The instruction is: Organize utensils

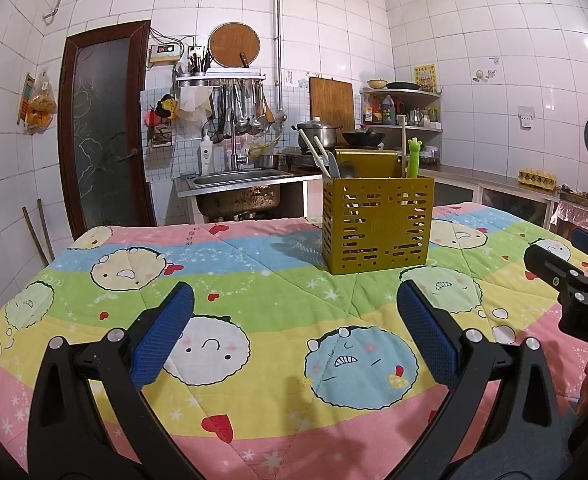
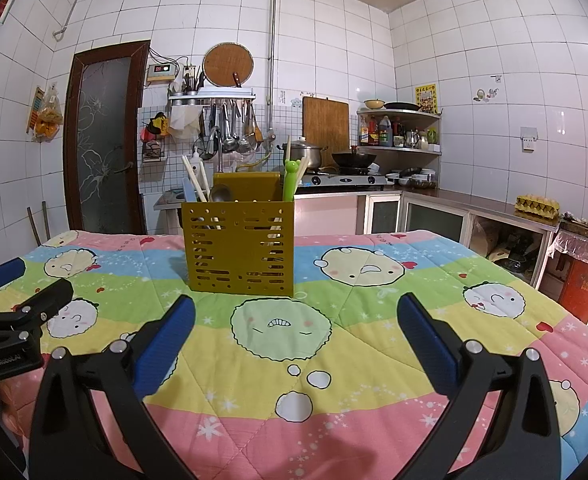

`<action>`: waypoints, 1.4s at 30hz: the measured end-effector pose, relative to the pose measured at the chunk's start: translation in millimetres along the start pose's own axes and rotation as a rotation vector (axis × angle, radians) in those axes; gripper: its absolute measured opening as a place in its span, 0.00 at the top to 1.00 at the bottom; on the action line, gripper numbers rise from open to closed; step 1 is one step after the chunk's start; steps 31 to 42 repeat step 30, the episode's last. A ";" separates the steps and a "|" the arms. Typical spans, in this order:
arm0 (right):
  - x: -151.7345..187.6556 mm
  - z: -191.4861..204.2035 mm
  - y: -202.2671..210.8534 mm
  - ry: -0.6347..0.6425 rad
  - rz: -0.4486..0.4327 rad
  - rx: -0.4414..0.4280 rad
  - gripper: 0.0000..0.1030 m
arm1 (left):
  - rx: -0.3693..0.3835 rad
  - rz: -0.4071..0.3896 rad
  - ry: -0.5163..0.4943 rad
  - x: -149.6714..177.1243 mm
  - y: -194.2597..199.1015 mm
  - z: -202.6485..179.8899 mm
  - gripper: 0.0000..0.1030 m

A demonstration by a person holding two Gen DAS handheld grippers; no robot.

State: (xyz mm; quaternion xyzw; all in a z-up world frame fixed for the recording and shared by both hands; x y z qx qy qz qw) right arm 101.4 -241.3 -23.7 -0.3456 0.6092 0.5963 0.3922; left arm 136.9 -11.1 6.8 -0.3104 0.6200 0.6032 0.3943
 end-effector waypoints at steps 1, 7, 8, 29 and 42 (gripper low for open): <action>0.0 0.1 0.1 0.000 0.000 0.000 0.04 | -0.001 -0.002 0.000 -0.2 0.7 -0.4 0.05; 0.0 0.2 -0.1 0.001 -0.001 0.000 0.04 | -0.002 -0.006 -0.001 -0.8 1.1 -2.0 0.05; 0.1 -0.5 -0.5 0.001 -0.001 0.000 0.04 | -0.002 -0.006 -0.001 -0.9 1.0 -2.1 0.05; 0.3 -0.6 -0.5 0.001 -0.002 0.001 0.04 | -0.004 -0.012 -0.002 -0.6 1.8 -4.8 0.05; 0.3 -0.6 -0.6 0.001 -0.002 0.001 0.04 | -0.004 -0.012 -0.003 -0.2 2.1 -4.4 0.05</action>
Point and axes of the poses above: each gripper's, at about its wrist camera, not at the fingertips, and y roughly against the way its jaws point, z to its left, x to its underside, the point moved 2 cm from there along -y, roughly the way its jaws point, and after that the axes turned 13 degrees about z, right-handed, at the moved point
